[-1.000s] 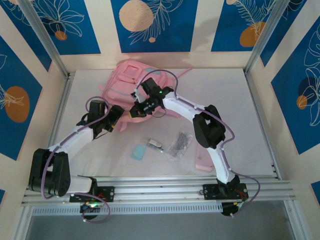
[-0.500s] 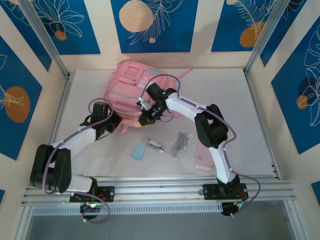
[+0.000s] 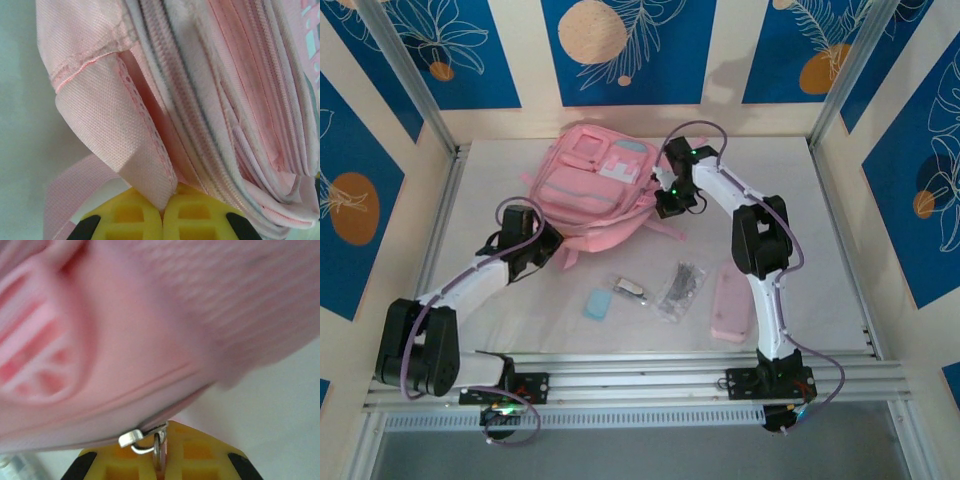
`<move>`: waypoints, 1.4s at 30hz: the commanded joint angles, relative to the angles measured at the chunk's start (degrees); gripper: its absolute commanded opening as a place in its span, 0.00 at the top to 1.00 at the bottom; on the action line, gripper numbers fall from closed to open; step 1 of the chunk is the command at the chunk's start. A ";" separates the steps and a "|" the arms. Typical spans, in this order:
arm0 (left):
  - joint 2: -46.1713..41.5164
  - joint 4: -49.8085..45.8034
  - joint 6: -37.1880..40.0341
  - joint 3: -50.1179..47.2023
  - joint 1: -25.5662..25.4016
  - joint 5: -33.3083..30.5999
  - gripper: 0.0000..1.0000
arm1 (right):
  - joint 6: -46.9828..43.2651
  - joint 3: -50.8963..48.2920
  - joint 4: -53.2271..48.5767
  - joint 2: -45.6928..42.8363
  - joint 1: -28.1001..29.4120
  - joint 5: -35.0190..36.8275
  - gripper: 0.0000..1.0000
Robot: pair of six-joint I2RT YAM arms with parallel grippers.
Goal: Pack the student bag
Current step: Zip the student bag at the top-center of the table.
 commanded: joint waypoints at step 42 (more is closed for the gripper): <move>11.46 -5.03 24.03 7.74 14.45 6.41 1.00 | 20.34 6.10 17.99 3.33 4.68 -14.86 0.26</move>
